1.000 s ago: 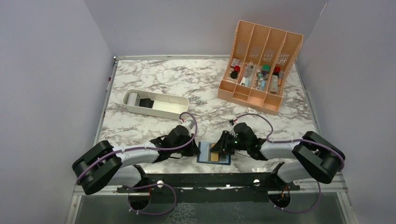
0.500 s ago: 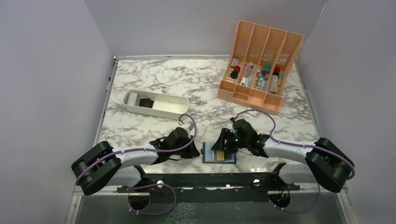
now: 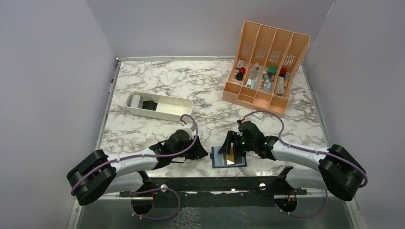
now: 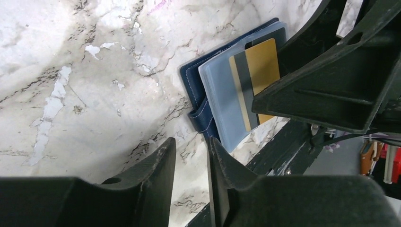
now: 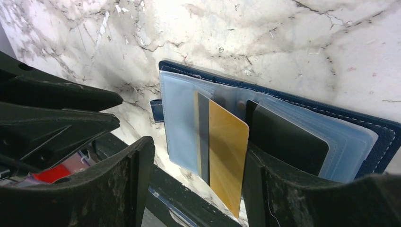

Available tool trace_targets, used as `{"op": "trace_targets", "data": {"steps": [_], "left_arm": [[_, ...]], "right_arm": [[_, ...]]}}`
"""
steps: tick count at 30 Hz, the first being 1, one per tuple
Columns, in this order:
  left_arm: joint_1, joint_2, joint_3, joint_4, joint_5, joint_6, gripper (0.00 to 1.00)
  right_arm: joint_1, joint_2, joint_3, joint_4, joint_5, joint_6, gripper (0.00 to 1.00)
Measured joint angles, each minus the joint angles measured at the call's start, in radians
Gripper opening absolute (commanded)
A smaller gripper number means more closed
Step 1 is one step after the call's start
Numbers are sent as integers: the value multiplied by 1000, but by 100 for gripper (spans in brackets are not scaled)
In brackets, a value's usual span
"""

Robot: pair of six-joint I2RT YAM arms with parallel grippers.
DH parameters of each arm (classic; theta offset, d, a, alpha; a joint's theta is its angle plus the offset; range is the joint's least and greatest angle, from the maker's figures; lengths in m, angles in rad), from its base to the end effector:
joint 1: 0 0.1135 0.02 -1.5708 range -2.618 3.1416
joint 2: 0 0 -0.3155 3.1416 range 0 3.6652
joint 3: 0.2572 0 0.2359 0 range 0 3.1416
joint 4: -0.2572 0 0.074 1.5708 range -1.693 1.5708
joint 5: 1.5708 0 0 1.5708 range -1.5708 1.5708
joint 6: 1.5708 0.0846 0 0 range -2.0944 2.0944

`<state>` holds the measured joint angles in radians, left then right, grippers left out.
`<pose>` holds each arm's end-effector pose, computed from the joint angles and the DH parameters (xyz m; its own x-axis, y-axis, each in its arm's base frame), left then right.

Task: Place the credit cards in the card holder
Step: Insert the credit card into the card holder.

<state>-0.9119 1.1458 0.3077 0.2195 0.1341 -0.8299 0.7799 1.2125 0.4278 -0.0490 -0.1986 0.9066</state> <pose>0.1231 -0.1775 0.1799 -0.8670 -0.0747 -0.4927 0.3119 0.6897 -0.6535 0.1437 0.1656 0.1740 -0.9416 0.1545 -0.2993 -0.0685 0.7822 0.6193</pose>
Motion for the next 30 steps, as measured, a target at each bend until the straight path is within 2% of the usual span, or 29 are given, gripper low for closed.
{"op": "trace_targets", "data": {"steps": [6, 12, 30], "left_arm": [[0, 70, 13, 51, 12, 8, 41], [0, 161, 31, 109, 49, 10, 43], [-11, 335, 105, 249, 118, 3, 44]], "right_arm": [[0, -4, 11, -28, 7, -11, 73], [0, -18, 14, -44, 13, -11, 84], [0, -10, 68, -154, 60, -55, 83]]}}
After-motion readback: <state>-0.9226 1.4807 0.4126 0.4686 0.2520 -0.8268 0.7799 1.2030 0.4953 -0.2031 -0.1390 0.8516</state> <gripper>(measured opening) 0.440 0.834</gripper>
